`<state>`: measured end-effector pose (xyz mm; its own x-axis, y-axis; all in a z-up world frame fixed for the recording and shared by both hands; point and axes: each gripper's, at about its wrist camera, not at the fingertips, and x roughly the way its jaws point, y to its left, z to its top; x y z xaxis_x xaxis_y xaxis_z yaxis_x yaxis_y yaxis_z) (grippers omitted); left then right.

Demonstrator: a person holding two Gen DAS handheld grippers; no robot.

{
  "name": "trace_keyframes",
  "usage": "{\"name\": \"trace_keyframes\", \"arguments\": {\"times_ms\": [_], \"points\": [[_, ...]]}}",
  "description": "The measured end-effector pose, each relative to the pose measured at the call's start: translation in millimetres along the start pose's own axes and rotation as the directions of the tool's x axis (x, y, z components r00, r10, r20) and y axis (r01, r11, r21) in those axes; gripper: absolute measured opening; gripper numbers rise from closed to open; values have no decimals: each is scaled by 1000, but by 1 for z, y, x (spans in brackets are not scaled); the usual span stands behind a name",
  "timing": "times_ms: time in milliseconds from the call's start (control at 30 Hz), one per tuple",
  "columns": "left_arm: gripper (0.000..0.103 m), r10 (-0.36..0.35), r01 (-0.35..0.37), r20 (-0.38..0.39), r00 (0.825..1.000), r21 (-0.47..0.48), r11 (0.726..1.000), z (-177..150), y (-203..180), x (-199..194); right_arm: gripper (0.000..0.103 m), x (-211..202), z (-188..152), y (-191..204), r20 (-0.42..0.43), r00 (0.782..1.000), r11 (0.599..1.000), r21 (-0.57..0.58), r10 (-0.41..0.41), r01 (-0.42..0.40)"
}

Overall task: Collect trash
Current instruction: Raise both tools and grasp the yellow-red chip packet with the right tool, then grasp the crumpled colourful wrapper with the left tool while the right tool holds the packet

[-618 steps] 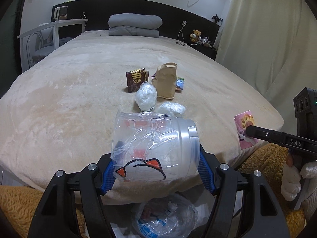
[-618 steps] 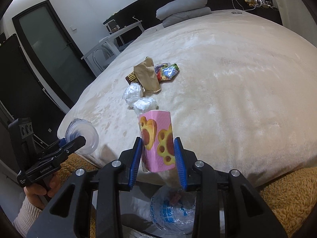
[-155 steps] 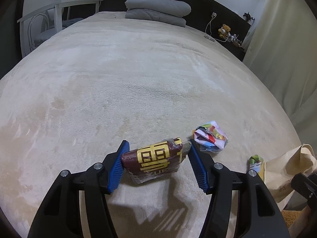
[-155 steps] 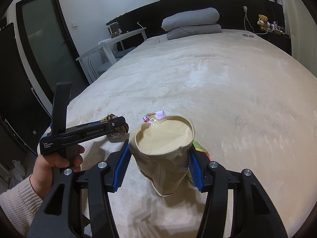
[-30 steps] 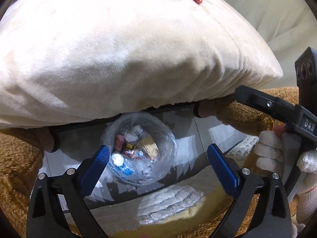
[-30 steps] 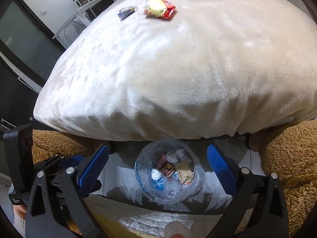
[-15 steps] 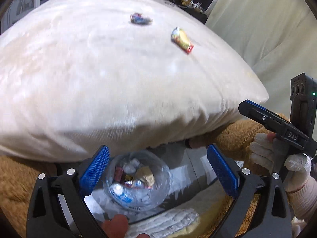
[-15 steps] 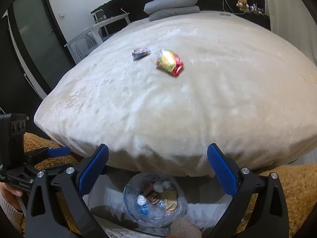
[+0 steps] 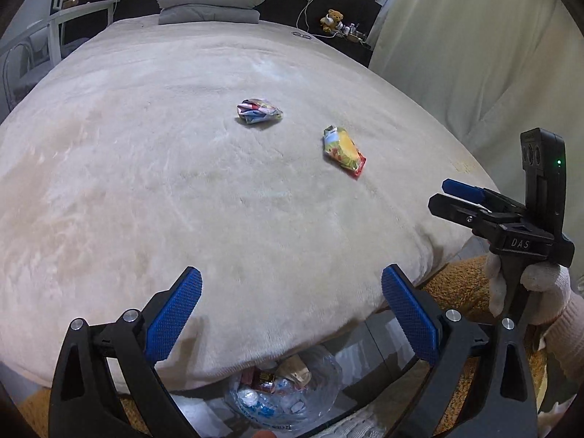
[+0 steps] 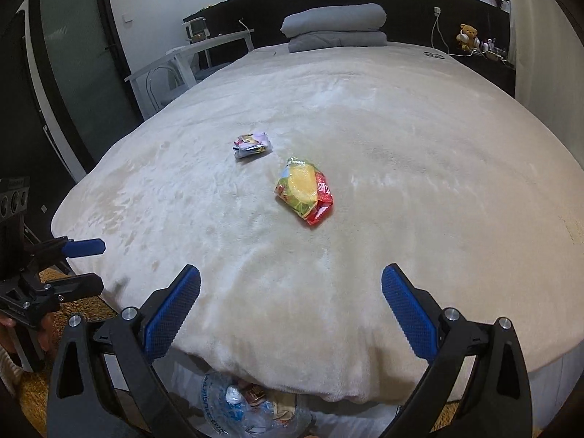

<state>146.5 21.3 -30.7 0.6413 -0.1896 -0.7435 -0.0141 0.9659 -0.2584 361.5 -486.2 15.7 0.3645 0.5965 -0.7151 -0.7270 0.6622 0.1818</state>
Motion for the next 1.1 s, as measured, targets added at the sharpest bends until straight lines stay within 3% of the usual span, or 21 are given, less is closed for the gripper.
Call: {"name": "trace_keyframes", "arguments": {"times_ms": [133,333,500,833,967,1100], "points": [[97,19,-19,-4,1000,51,999,19,3,11,98,21,13,-2,-41,999,1000,-12,-3,3],[97,12,-12,-2,1000,53,999,44,17,32,98,46,31,1,-61,998,998,-49,-30,27],[97,18,-17,-17,1000,81,997,61,24,46,98,69,51,-2,-88,996,999,-40,10,-14],[97,9,-9,-4,1000,107,994,91,42,66,97,121,72,-4,-184,982,998,-39,-51,44],[97,-8,10,-18,1000,116,993,98,48,75,72,138,75,-6,-225,973,998,-32,-58,52],[97,-22,23,-11,1000,137,990,105,50,81,61,142,76,-8,-236,971,999,-27,-35,30]]}}
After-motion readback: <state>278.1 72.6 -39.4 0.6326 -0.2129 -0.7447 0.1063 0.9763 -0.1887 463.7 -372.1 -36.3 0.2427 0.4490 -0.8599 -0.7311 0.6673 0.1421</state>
